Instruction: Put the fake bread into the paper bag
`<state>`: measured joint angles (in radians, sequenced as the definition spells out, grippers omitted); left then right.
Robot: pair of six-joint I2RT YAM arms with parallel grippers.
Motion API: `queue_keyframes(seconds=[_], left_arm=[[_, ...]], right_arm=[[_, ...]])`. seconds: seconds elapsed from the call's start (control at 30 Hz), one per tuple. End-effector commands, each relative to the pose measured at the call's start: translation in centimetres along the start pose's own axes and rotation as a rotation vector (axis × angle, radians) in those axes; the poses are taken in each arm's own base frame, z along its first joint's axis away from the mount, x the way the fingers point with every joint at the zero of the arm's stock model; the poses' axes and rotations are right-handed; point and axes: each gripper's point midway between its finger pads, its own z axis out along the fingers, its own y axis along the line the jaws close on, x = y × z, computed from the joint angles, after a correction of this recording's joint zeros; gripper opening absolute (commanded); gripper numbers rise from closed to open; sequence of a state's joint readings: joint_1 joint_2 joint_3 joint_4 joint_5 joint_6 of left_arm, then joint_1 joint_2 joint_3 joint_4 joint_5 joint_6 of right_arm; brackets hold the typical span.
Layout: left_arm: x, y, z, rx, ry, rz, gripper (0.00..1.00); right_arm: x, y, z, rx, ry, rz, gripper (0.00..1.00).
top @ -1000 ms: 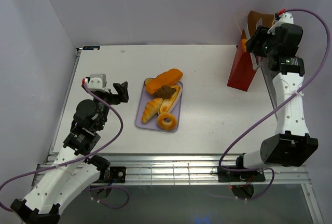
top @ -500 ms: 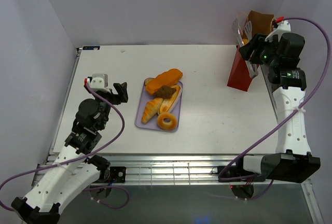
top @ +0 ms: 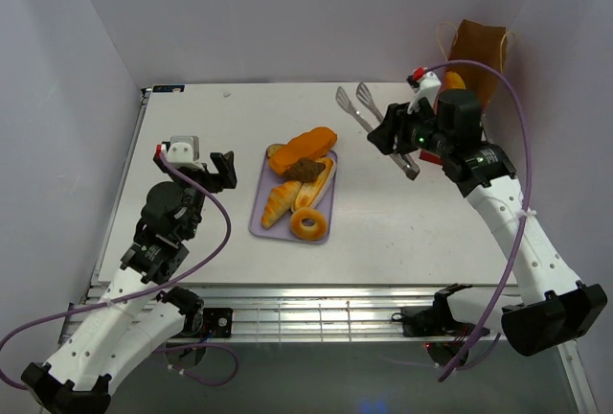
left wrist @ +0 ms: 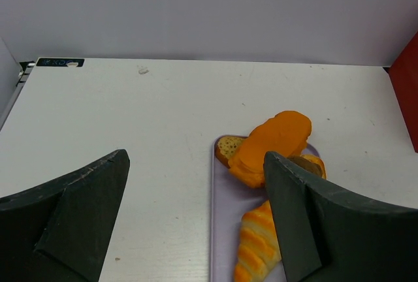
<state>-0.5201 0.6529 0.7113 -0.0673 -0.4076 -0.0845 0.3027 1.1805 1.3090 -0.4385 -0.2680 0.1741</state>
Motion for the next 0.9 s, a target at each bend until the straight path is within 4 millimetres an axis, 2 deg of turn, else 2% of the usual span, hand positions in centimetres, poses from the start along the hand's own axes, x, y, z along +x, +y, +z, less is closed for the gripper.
queue_keyframes(seconds=[0.0, 0.03, 0.1, 0.13, 0.33, 0.43, 0.6, 0.87], left_arm=[[0.1, 0.2, 0.1, -0.015, -0.007, 0.011, 0.95], [0.1, 0.2, 0.1, -0.016, -0.005, 0.014, 0.95], [0.3, 0.2, 0.2, -0.014, 0.001, 0.016, 0.95], [0.4, 0.1, 0.3, -0.012, 0.005, 0.019, 0.95], [0.7, 0.1, 0.5, -0.013, 0.016, 0.026, 0.95], [0.8, 0.1, 0.5, -0.013, 0.018, 0.027, 0.96], [0.9, 0.0, 0.5, -0.008, 0.021, 0.028, 0.96], [1.0, -0.3, 0.6, 0.005, 0.023, 0.030, 0.98]], right_arm=[[1.4, 3.3, 0.5, -0.068, 0.016, -0.112, 0.57], [2.5, 4.9, 0.8, -0.102, 0.045, -0.141, 0.57], [4.6, 5.4, 1.3, -0.106, 0.097, -0.188, 0.57], [5.6, 6.4, 1.3, -0.134, 0.121, -0.210, 0.57], [9.6, 8.8, 1.3, -0.181, 0.219, -0.379, 0.59], [11.2, 8.9, 1.7, -0.158, 0.267, -0.439, 0.61], [13.0, 7.4, 2.9, -0.060, 0.327, -0.484, 0.63], [14.2, 6.4, 4.5, -0.009, 0.366, -0.515, 0.66]])
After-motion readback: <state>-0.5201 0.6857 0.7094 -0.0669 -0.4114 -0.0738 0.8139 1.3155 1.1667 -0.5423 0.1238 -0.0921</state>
